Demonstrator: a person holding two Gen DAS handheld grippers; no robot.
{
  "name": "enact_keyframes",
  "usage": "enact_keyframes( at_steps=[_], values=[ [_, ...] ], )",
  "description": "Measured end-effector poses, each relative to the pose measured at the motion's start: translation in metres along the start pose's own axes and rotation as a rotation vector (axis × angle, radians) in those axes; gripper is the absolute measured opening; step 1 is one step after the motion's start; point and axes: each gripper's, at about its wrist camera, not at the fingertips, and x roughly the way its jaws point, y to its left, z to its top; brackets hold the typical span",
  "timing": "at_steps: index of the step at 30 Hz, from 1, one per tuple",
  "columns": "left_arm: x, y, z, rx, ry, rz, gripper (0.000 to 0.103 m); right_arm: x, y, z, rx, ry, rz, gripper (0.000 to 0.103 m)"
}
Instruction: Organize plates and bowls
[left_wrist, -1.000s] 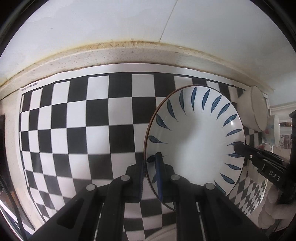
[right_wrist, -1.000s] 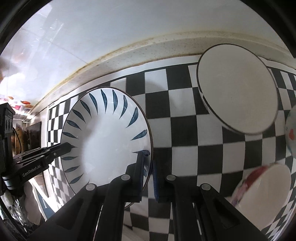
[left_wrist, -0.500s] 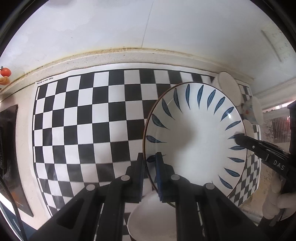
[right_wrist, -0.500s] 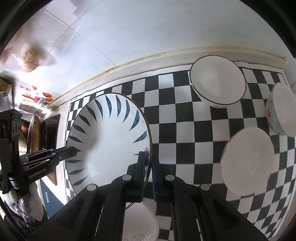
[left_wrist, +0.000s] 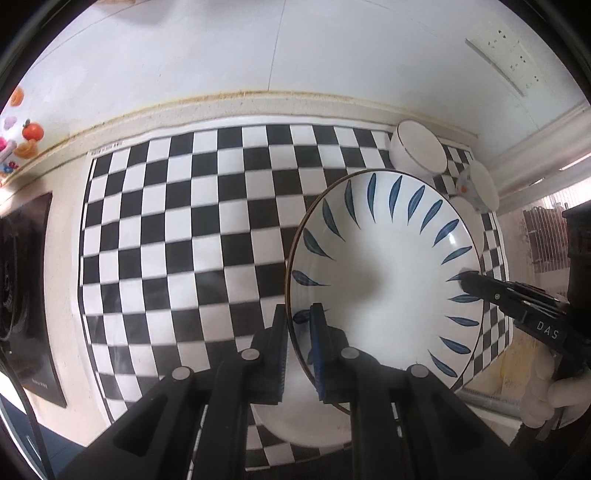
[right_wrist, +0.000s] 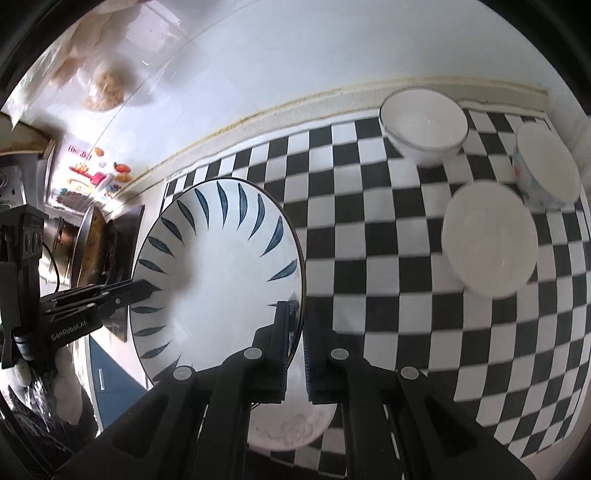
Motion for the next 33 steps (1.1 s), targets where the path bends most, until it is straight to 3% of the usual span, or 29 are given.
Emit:
enact_keyframes(
  at_steps=[17,33],
  values=[
    [0.041,0.006,-0.071,-0.011,0.122,0.029,0.009,0.043,-0.010,-0.065,-0.007,0.126,-0.011,0.008],
    [0.078,0.012,-0.088,-0.013,0.210,0.070,0.010,0.087,-0.021,-0.085,0.008,0.207,-0.022,0.008]
  ],
)
